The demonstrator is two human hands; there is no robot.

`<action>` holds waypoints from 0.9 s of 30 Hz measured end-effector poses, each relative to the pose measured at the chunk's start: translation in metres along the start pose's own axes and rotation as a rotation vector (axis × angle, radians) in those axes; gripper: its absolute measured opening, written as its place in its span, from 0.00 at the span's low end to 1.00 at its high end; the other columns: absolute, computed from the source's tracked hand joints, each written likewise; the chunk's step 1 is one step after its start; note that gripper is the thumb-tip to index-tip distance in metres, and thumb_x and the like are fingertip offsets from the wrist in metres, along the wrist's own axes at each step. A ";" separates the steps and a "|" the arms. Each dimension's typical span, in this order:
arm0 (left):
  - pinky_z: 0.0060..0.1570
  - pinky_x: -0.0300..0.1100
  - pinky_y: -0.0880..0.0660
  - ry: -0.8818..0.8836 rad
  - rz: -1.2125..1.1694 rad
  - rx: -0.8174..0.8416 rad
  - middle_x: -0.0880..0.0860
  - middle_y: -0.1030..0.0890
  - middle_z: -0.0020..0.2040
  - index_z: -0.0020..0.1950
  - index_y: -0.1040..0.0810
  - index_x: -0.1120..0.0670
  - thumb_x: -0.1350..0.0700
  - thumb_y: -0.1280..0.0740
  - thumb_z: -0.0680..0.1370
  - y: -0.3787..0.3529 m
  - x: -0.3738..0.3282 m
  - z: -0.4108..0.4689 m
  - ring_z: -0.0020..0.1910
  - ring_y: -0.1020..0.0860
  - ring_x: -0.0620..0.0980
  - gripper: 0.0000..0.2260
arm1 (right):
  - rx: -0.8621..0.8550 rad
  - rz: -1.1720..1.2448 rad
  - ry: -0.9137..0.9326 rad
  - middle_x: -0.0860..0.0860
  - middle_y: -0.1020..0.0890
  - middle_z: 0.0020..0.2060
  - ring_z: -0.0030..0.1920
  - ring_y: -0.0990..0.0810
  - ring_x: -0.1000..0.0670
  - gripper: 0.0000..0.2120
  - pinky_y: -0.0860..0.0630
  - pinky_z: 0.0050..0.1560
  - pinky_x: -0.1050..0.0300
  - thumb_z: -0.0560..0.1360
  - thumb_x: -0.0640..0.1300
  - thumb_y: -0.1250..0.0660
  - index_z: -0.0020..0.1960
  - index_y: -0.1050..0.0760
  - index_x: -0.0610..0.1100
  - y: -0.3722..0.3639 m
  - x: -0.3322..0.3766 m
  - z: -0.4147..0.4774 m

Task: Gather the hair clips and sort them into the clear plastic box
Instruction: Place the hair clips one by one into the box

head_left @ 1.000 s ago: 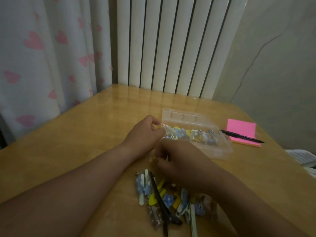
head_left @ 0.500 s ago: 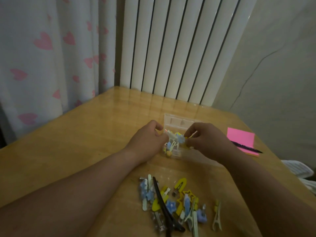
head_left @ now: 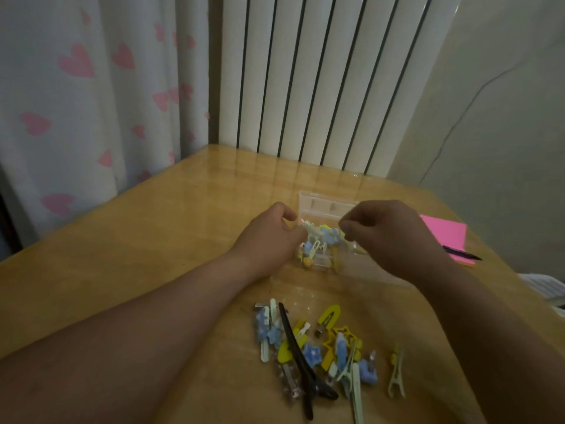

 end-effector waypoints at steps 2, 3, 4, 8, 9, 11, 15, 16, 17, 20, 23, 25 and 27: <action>0.50 0.52 0.21 0.002 -0.004 0.001 0.50 0.18 0.47 0.66 0.24 0.50 0.47 0.32 0.82 0.000 0.000 0.000 0.47 0.19 0.51 0.15 | 0.111 0.041 0.098 0.58 0.14 0.40 0.39 0.18 0.60 0.03 0.26 0.38 0.63 0.79 0.48 0.27 0.49 0.14 0.54 0.007 0.010 -0.010; 0.50 0.52 0.21 0.002 -0.002 0.000 0.50 0.18 0.48 0.66 0.24 0.49 0.46 0.32 0.82 0.000 0.000 0.000 0.47 0.18 0.51 0.14 | 0.202 0.057 0.134 0.57 0.14 0.40 0.40 0.18 0.61 0.03 0.25 0.39 0.64 0.79 0.48 0.26 0.49 0.15 0.56 0.009 0.014 -0.016; 0.50 0.52 0.21 0.003 0.002 -0.003 0.50 0.18 0.48 0.65 0.24 0.49 0.46 0.32 0.82 0.000 0.000 0.000 0.47 0.18 0.51 0.14 | 0.305 0.056 0.158 0.57 0.14 0.41 0.41 0.17 0.61 0.04 0.23 0.41 0.63 0.79 0.48 0.26 0.50 0.15 0.57 0.010 0.016 -0.022; 0.48 0.50 0.23 0.000 0.019 -0.008 0.51 0.18 0.48 0.65 0.23 0.49 0.47 0.31 0.81 -0.001 0.003 0.002 0.47 0.19 0.50 0.14 | 0.734 -0.169 0.206 0.61 0.17 0.49 0.48 0.18 0.60 0.10 0.20 0.50 0.60 0.79 0.50 0.26 0.58 0.18 0.62 0.002 0.016 -0.039; 0.48 0.50 0.23 0.000 0.025 -0.008 0.51 0.18 0.48 0.65 0.23 0.49 0.47 0.31 0.81 -0.001 0.003 0.003 0.46 0.19 0.50 0.14 | 0.785 -0.191 0.214 0.62 0.17 0.50 0.49 0.19 0.60 0.11 0.20 0.52 0.59 0.78 0.51 0.25 0.59 0.18 0.63 -0.001 0.016 -0.040; 0.47 0.49 0.24 -0.002 0.034 -0.009 0.51 0.18 0.48 0.65 0.23 0.49 0.47 0.31 0.81 -0.001 0.003 0.004 0.46 0.19 0.50 0.13 | 0.797 -0.180 0.235 0.60 0.18 0.50 0.50 0.20 0.58 0.10 0.20 0.53 0.56 0.77 0.52 0.24 0.57 0.18 0.62 -0.004 0.016 -0.040; 0.45 0.49 0.25 -0.004 0.024 -0.019 0.53 0.18 0.48 0.63 0.23 0.49 0.48 0.31 0.81 -0.001 0.004 0.004 0.45 0.19 0.51 0.12 | 0.784 -0.205 0.248 0.59 0.20 0.48 0.48 0.21 0.57 0.08 0.22 0.51 0.57 0.77 0.51 0.24 0.54 0.19 0.58 -0.005 0.017 -0.041; 0.45 0.49 0.25 -0.005 0.021 -0.020 0.53 0.18 0.48 0.63 0.23 0.49 0.48 0.31 0.81 -0.001 0.004 0.004 0.45 0.19 0.51 0.12 | 0.783 -0.211 0.247 0.58 0.19 0.47 0.47 0.21 0.56 0.07 0.22 0.50 0.57 0.77 0.50 0.24 0.53 0.19 0.57 -0.005 0.017 -0.042; 0.45 0.49 0.25 -0.005 0.019 -0.020 0.54 0.17 0.48 0.63 0.23 0.49 0.48 0.31 0.81 -0.001 0.004 0.004 0.45 0.19 0.51 0.11 | 0.784 -0.209 0.241 0.57 0.19 0.46 0.46 0.20 0.56 0.06 0.21 0.49 0.56 0.77 0.49 0.24 0.51 0.20 0.56 -0.005 0.017 -0.042; 0.46 0.49 0.24 -0.010 0.022 -0.019 0.53 0.17 0.48 0.63 0.23 0.48 0.47 0.31 0.82 -0.001 0.005 0.004 0.45 0.19 0.51 0.11 | 0.674 -0.127 0.217 0.56 0.18 0.46 0.45 0.20 0.57 0.06 0.21 0.48 0.56 0.79 0.46 0.27 0.52 0.20 0.56 0.001 0.015 -0.036; 0.46 0.50 0.23 -0.013 0.016 -0.012 0.53 0.18 0.48 0.63 0.24 0.48 0.46 0.32 0.82 0.000 0.006 0.003 0.45 0.19 0.51 0.11 | 0.274 0.105 0.102 0.54 0.17 0.42 0.40 0.19 0.61 0.04 0.26 0.39 0.66 0.80 0.45 0.27 0.50 0.20 0.54 0.013 0.004 -0.021; 0.48 0.52 0.22 -0.013 0.017 -0.008 0.52 0.18 0.47 0.64 0.24 0.47 0.46 0.32 0.83 -0.001 0.006 0.003 0.46 0.19 0.52 0.12 | 0.060 0.227 -0.028 0.52 0.16 0.39 0.37 0.18 0.59 0.03 0.26 0.37 0.65 0.80 0.43 0.27 0.48 0.19 0.50 0.016 -0.010 -0.014; 0.50 0.54 0.22 -0.011 0.018 -0.011 0.52 0.18 0.47 0.64 0.24 0.48 0.45 0.32 0.82 -0.002 0.006 0.003 0.45 0.19 0.52 0.12 | -0.022 0.184 -0.117 0.51 0.15 0.39 0.41 0.16 0.53 0.03 0.23 0.39 0.56 0.79 0.44 0.26 0.47 0.18 0.48 0.010 -0.025 -0.009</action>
Point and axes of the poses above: each hand's wrist, its own z-axis towards the middle knuckle, its own y-axis out of the back of the hand, x = y × z, the point moved 2 cm from there along z, towards the middle knuckle
